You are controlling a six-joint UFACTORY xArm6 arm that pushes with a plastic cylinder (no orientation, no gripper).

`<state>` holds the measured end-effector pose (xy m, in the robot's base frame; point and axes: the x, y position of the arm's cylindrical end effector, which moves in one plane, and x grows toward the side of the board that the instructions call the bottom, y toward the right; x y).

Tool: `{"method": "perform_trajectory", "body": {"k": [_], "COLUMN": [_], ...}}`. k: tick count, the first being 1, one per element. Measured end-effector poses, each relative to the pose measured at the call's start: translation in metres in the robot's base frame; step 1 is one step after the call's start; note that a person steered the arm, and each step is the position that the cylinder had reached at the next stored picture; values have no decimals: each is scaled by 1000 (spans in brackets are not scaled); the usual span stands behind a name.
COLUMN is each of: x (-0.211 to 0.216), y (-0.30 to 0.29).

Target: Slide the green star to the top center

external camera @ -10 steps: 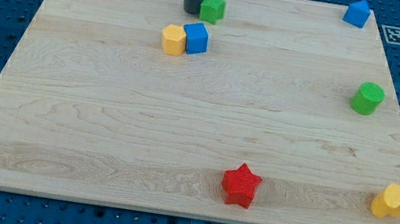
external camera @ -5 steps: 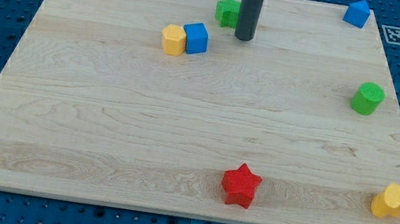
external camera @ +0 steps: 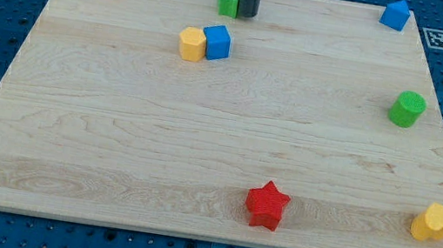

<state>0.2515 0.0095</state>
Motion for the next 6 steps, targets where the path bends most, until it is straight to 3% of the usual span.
{"method": "perform_trajectory", "body": {"k": [2, 3, 5, 6], "x": [32, 36, 27, 5], "y": [13, -18, -91, -69]}}
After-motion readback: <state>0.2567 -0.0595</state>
